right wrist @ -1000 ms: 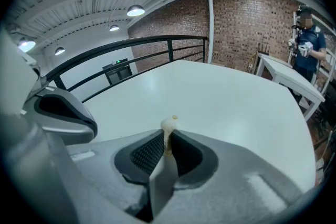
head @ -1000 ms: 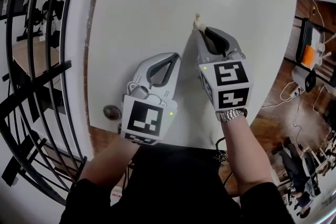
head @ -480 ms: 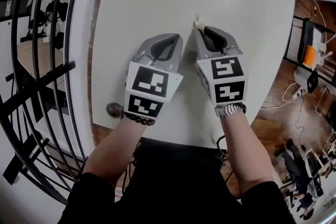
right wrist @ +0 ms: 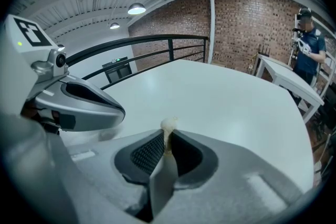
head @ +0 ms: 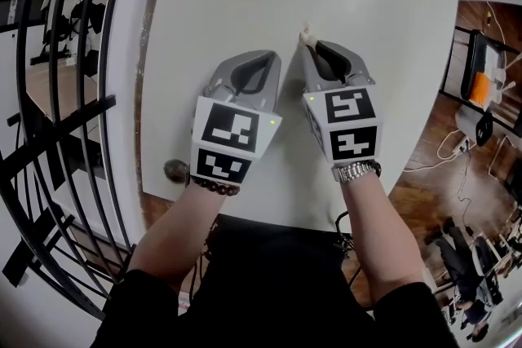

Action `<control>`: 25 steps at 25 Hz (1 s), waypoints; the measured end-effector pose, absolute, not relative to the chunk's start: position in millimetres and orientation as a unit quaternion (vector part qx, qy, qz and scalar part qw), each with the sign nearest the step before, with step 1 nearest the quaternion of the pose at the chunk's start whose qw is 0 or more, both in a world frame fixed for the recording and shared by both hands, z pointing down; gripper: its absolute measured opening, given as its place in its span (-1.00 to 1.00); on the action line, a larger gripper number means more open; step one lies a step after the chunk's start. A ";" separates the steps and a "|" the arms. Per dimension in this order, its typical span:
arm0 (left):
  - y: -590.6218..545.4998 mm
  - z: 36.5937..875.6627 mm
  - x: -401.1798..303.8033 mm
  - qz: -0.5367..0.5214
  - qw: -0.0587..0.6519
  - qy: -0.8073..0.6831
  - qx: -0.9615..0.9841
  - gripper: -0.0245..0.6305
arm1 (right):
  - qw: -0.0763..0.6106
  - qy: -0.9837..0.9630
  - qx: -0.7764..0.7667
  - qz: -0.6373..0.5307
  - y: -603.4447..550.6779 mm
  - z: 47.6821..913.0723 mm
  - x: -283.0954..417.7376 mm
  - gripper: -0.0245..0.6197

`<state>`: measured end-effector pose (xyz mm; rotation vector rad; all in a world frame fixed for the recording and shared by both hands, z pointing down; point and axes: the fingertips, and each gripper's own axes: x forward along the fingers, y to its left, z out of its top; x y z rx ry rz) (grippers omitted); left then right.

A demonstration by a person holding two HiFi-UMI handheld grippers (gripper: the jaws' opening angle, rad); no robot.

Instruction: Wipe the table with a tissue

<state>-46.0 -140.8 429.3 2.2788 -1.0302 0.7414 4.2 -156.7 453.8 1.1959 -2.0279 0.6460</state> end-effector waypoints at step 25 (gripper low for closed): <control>-144.7 420.3 -62.2 0.267 0.258 -0.402 0.837 -0.89 | 0.336 -0.803 0.425 0.248 -158.7 452.4 -28.6 -0.81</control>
